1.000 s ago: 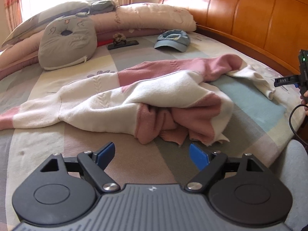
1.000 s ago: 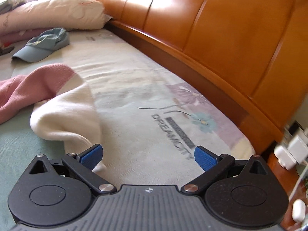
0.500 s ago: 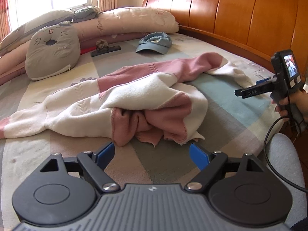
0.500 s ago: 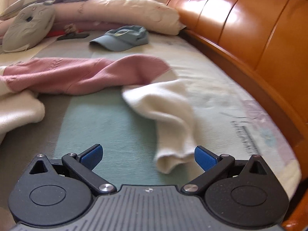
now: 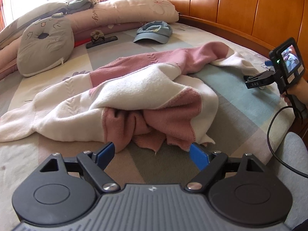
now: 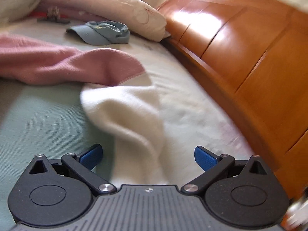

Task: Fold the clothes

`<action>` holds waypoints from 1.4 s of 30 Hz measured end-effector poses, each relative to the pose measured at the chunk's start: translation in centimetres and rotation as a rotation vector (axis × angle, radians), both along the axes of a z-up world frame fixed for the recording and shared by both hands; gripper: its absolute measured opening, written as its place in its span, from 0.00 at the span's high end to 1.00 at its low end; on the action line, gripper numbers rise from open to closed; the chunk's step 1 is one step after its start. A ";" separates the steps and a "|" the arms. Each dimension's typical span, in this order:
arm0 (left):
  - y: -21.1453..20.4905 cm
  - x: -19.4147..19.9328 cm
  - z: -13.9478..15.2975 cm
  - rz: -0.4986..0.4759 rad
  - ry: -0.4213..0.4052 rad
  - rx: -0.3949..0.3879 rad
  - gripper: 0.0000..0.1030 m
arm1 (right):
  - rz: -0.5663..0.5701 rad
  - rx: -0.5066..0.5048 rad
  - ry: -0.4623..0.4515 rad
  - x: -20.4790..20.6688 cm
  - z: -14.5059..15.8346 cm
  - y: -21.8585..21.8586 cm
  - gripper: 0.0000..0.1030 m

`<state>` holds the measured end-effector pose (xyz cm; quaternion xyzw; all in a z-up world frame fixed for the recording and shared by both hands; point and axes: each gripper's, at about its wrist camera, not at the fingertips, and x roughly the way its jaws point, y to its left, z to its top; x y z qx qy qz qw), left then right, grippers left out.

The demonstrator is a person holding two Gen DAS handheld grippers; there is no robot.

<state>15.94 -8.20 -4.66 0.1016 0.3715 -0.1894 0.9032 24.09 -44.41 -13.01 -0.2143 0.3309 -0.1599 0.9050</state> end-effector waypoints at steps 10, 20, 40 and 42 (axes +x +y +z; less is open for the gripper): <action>-0.4 0.7 -0.1 -0.015 0.013 -0.012 0.17 | 0.135 -0.247 0.106 0.0 -1.0 2.3 0.74; -0.7 0.9 -0.1 -0.013 0.023 -0.003 0.17 | 0.038 -0.397 0.129 5.2 1.3 -4.5 0.77; -1.2 2.2 -0.4 -0.006 0.038 0.035 0.17 | -0.262 -0.211 0.082 9.9 4.6 -16.8 0.42; -1.5 2.0 -0.4 -0.013 0.036 0.038 0.17 | -0.250 -0.142 0.098 8.8 4.3 -16.8 0.42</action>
